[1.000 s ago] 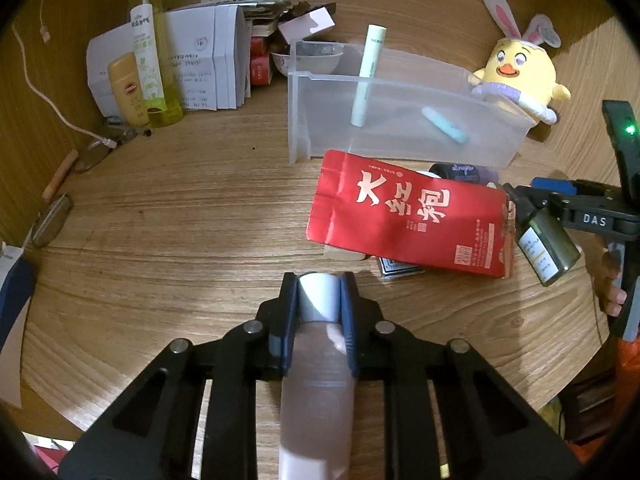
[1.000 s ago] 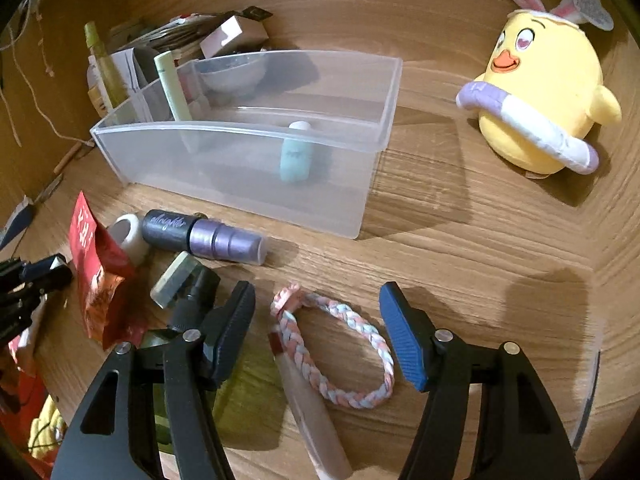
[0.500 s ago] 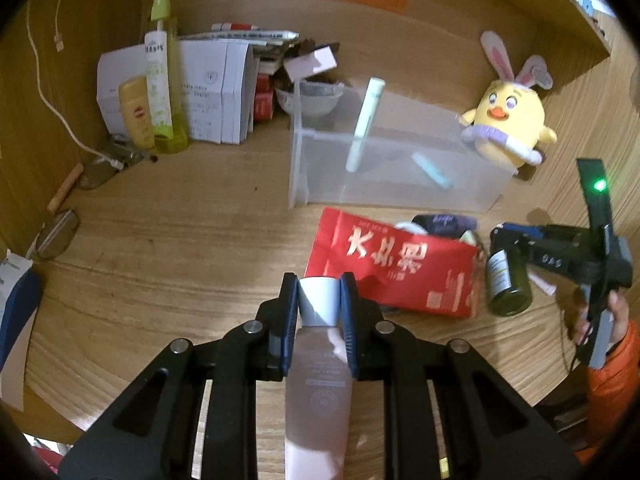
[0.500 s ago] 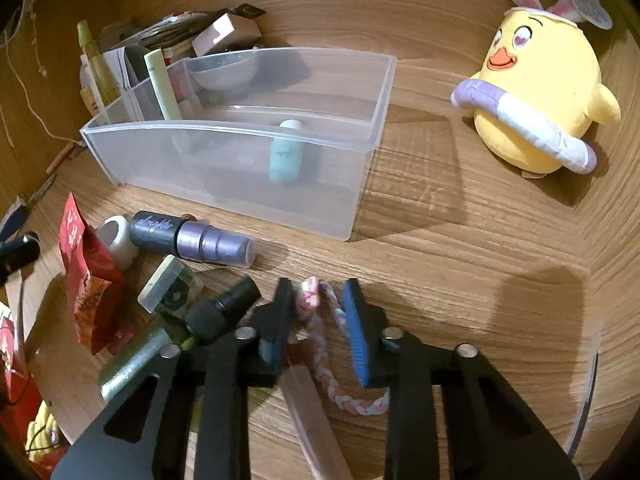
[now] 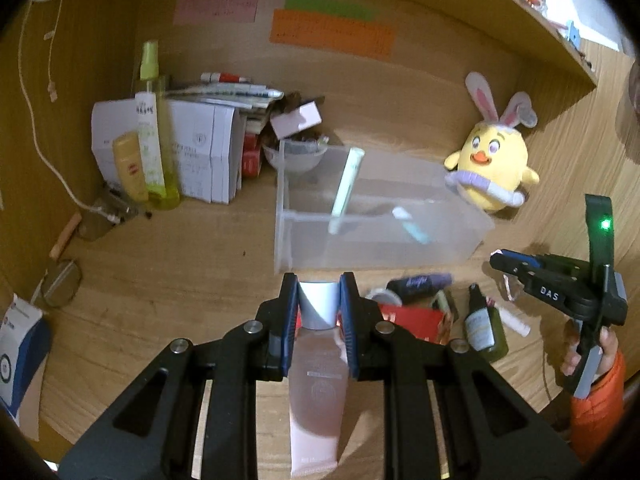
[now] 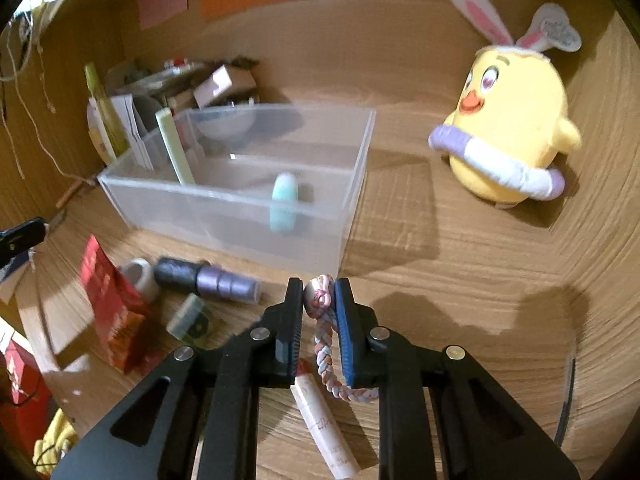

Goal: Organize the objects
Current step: 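Lift the tube and cord and carry them over the clear box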

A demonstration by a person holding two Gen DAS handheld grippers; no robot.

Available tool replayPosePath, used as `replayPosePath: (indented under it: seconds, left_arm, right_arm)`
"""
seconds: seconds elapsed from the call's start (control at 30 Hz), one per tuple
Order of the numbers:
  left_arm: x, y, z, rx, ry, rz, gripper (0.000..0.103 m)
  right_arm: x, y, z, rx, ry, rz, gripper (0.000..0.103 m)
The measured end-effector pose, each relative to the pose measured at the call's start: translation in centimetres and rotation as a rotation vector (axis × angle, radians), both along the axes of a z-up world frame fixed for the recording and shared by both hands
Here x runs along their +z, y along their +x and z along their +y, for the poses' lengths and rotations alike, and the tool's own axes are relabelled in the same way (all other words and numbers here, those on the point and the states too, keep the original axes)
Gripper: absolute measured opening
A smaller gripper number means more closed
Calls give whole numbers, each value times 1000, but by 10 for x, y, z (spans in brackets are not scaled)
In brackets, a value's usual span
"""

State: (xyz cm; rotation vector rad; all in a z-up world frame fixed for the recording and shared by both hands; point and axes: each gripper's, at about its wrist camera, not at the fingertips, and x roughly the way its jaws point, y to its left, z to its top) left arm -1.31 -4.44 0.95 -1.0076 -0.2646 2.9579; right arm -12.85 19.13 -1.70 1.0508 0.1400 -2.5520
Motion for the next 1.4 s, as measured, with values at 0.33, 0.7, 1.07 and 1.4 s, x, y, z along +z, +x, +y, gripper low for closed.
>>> replayPosePath:
  seconds: [0.33, 0.7, 1.07, 1.4]
  left_arm:
    - [33, -3, 4, -20, -15, 72, 20]
    - [71, -18, 15, -44, -37, 146, 20]
    - [93, -58, 53, -122, -33, 193, 20]
    - [106, -92, 64, -131, 39, 234, 20]
  right_arm:
    - [32, 9, 2, -3, -56, 78, 14]
    - [49, 7, -10, 20, -99, 123, 14]
    - [64, -9, -23, 29, -123, 151, 14]
    - [75, -32, -34, 38, -122, 170, 14]
